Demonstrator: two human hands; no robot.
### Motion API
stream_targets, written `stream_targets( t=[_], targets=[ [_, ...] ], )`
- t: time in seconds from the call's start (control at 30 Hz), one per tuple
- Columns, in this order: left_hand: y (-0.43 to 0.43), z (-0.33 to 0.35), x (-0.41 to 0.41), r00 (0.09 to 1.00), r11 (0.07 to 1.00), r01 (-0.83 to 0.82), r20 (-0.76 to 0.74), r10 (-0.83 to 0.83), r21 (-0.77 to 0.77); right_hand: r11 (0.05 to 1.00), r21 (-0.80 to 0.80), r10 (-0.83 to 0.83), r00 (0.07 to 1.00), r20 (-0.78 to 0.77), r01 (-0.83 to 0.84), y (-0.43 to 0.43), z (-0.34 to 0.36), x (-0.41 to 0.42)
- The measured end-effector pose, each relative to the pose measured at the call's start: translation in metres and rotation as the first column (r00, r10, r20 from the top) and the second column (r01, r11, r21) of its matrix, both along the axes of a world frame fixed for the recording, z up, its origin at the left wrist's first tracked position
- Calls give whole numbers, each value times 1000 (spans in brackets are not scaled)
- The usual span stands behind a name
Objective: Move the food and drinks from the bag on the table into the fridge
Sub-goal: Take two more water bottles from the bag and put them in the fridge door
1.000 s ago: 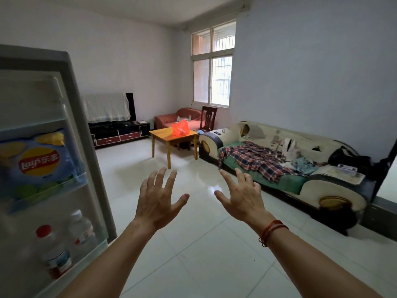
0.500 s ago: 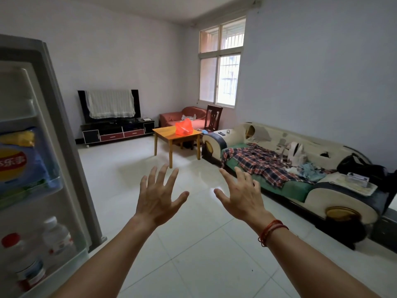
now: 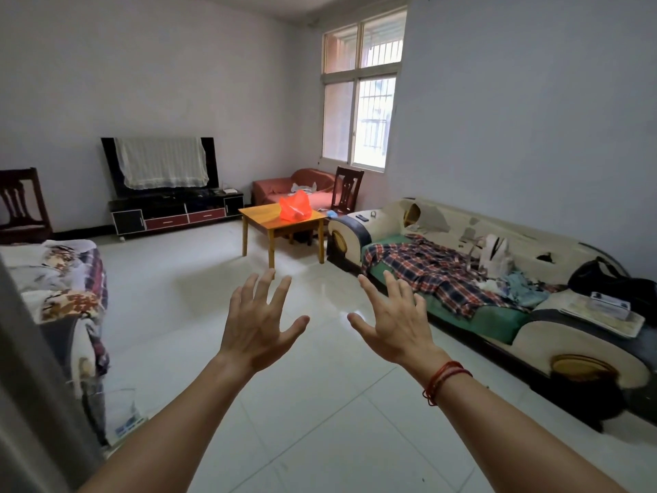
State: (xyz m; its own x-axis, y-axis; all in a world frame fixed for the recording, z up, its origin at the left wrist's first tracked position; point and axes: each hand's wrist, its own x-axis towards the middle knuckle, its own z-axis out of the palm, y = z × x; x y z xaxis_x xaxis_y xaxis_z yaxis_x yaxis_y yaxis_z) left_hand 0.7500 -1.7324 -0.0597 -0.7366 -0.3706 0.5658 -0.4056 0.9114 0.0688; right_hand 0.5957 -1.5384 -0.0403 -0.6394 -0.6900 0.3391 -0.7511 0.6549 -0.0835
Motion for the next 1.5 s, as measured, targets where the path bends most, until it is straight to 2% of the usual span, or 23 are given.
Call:
stream_targets(
  t=[0.3,0.7,1.1,1.5],
  targets=[
    [-121,9,-118,999,999,35,-20,-35,20,999,36,-39,999,-13,39,-120,6,-117],
    [-235,-16,-255,998,998,35,59,-39,60,996,68,-50,999,14,49,-237,-18,-262],
    [-368,-12,-463,989,996,-41,144,31,73,997,71,-6,999,49,2,-380,-26,-478],
    [-497,-30,-606,982,987,-85,179,59,138,993,112,24,996,91,-34,-512,-50,-631]
  ],
)
